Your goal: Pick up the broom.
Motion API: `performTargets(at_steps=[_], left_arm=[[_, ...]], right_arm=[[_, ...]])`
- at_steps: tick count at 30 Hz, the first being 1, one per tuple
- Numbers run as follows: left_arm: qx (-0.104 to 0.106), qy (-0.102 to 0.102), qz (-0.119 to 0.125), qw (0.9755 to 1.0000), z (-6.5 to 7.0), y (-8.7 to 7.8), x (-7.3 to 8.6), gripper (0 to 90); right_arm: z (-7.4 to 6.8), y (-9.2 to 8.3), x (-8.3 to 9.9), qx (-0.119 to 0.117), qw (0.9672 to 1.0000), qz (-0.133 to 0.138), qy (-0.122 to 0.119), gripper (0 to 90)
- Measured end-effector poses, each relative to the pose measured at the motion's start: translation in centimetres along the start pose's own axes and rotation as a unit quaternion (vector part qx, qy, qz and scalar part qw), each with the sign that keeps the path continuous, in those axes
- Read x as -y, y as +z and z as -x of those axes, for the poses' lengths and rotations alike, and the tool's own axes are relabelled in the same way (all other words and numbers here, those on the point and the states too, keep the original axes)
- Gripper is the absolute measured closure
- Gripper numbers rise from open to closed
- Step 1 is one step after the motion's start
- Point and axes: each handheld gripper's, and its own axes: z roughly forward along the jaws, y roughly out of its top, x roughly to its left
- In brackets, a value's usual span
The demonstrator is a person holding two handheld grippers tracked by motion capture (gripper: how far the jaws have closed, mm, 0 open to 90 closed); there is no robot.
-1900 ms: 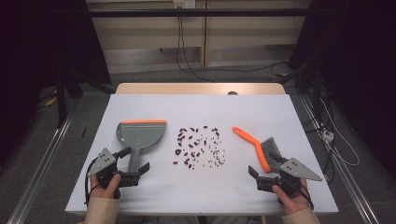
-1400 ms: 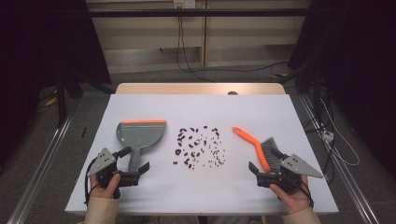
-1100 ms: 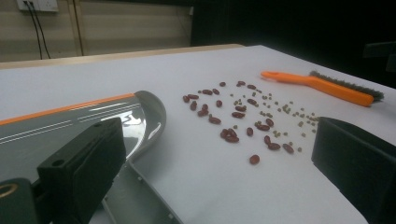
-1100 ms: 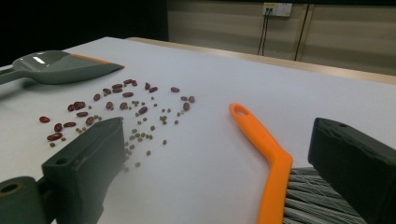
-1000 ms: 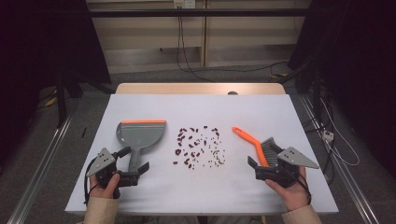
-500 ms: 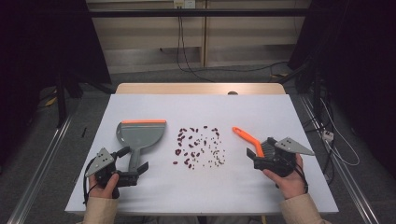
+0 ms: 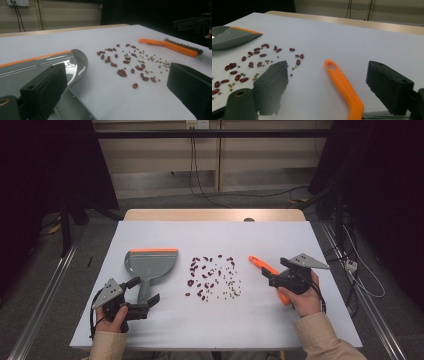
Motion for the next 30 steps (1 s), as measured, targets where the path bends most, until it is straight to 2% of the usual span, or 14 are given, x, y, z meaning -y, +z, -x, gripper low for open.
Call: performTargets(at_steps=[2, 5, 6, 7, 8, 10, 12, 18, 19, 20, 22, 24, 26, 30], left_arm=[[0.001, 0.002, -0.002, 1.0, 0.0, 0.0, 0.0, 2.7], [0.003, 0.003, -0.002, 1.0, 0.0, 0.0, 0.0, 2.7], [0.004, 0.001, -0.002, 1.0, 0.0, 0.0, 0.0, 2.7], [0.004, 0.001, -0.002, 1.0, 0.0, 0.0, 0.0, 2.7], [0.004, 0.001, -0.003, 1.0, 0.0, 0.1, 0.0, 2.7], [0.004, 0.001, -0.002, 1.0, 0.0, 0.0, 0.0, 2.7], [0.004, 0.002, -0.003, 1.0, -0.1, 0.0, 0.0, 2.7], [0.003, -0.002, -0.001, 1.0, -0.1, 0.0, 0.0, 2.7], [0.003, -0.002, -0.002, 1.0, -0.1, 0.0, 0.0, 2.7], [0.004, -0.001, -0.003, 1.0, -0.1, 0.0, 0.0, 2.7], [0.005, -0.002, -0.002, 1.0, -0.1, 0.0, 0.0, 2.7], [0.005, -0.002, -0.002, 1.0, -0.1, 0.0, 0.0, 2.7], [0.006, -0.002, -0.002, 1.0, -0.1, 0.1, 0.0, 2.7], [0.007, -0.002, -0.002, 1.0, -0.1, 0.1, 0.0, 2.7]], right_arm=[[0.6, 0.4, -0.6, 0.007, 0.9998, -0.017, 0.004, 21.8], [0.9, 0.7, -1.0, 0.017, 0.9993, -0.032, 0.003, 23.0], [1.3, 1.0, -1.3, 0.028, 0.9981, -0.054, -0.001, 30.1], [1.3, 1.0, -1.3, 0.028, 0.9981, -0.054, -0.001, 30.1], [1.6, 1.4, -1.5, 0.027, 0.9965, -0.079, 0.005, 36.8], [1.7, 1.6, -1.6, 0.026, 0.9959, -0.087, 0.006, 39.5], [2.0, 2.0, -1.7, 0.018, 0.9937, -0.11, 0.011, 45.4], [2.2, 2.7, -1.7, 0.02, 0.9886, -0.149, 0.001, 49.0], [2.4, 3.0, -1.7, 0.015, 0.9855, -0.169, 0.0, 52.7], [2.4, 3.0, -1.7, 0.015, 0.9855, -0.169, 0.0, 52.7], [2.6, 3.3, -1.8, 0.015, 0.982, -0.188, -0.001, 52.6], [2.7, 3.3, -1.8, 0.028, 0.9806, -0.194, -0.003, 53.7], [2.9, 3.5, -1.7, 0.03, 0.9794, -0.2, 0.003, 54.7], [3.1, 4.0, -1.3, 0.04, 0.974, -0.223, 0.012, 56.9]])
